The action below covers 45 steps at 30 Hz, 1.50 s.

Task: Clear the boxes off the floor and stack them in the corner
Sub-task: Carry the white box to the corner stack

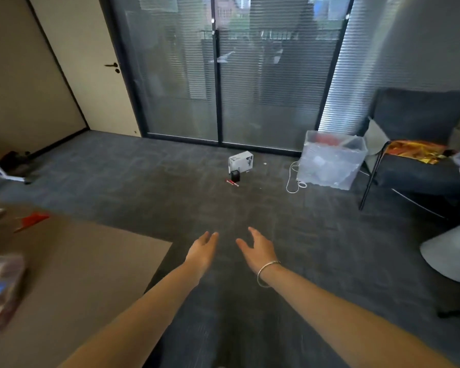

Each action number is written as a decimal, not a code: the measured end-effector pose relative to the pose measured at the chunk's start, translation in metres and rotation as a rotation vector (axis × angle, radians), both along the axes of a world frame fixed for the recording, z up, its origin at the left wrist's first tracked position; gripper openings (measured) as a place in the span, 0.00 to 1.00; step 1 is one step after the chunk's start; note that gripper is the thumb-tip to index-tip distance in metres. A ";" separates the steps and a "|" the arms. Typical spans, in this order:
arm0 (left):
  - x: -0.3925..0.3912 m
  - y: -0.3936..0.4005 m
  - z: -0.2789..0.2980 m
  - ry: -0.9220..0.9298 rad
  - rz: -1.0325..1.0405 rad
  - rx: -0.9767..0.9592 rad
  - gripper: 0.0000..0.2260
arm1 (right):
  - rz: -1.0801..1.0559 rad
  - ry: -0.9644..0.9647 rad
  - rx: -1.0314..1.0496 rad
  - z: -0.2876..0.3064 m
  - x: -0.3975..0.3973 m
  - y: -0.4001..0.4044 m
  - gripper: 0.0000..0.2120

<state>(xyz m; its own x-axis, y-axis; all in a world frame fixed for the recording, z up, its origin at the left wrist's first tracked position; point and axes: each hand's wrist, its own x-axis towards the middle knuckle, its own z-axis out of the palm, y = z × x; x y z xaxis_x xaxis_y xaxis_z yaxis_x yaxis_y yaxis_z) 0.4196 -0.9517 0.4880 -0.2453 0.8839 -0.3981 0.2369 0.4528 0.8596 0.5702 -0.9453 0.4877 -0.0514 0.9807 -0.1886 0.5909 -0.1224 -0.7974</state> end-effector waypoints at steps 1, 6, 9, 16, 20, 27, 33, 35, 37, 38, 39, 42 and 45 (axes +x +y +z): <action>-0.007 0.042 0.002 0.003 -0.010 0.009 0.25 | -0.022 0.007 -0.002 0.002 -0.004 0.036 0.29; -0.023 0.192 0.012 0.084 -0.102 0.024 0.25 | -0.140 0.062 -0.012 0.005 -0.015 0.176 0.29; -0.021 0.268 0.009 0.106 -0.174 0.034 0.25 | -0.185 0.093 -0.034 0.000 -0.015 0.248 0.30; -0.011 0.455 -0.013 0.048 -0.203 0.008 0.24 | -0.166 0.089 -0.054 -0.021 -0.013 0.444 0.29; -0.014 0.575 -0.010 0.018 -0.140 0.013 0.24 | -0.113 0.075 -0.078 -0.015 -0.010 0.571 0.29; -0.039 0.749 -0.013 0.001 -0.042 -0.024 0.23 | -0.077 0.052 -0.132 -0.012 -0.025 0.750 0.26; -0.054 0.911 -0.029 -0.012 -0.086 -0.073 0.26 | -0.103 0.083 -0.144 -0.029 -0.048 0.906 0.25; -0.061 0.978 -0.039 0.004 -0.106 -0.081 0.25 | -0.134 0.101 -0.157 -0.034 -0.056 0.967 0.22; -0.065 1.043 -0.037 0.046 -0.136 -0.082 0.21 | -0.176 0.118 -0.186 -0.033 -0.061 1.024 0.20; -0.068 1.084 -0.036 0.065 -0.176 -0.073 0.21 | -0.197 0.115 -0.194 -0.034 -0.064 1.063 0.20; -0.070 1.116 -0.037 0.081 -0.206 -0.063 0.22 | -0.215 0.119 -0.183 -0.033 -0.067 1.092 0.20; -0.067 1.190 -0.029 0.120 -0.284 -0.084 0.23 | -0.260 0.076 -0.185 -0.039 -0.067 1.159 0.24; -0.059 1.255 -0.034 0.097 -0.351 -0.087 0.24 | -0.298 0.110 -0.221 -0.050 -0.064 1.223 0.25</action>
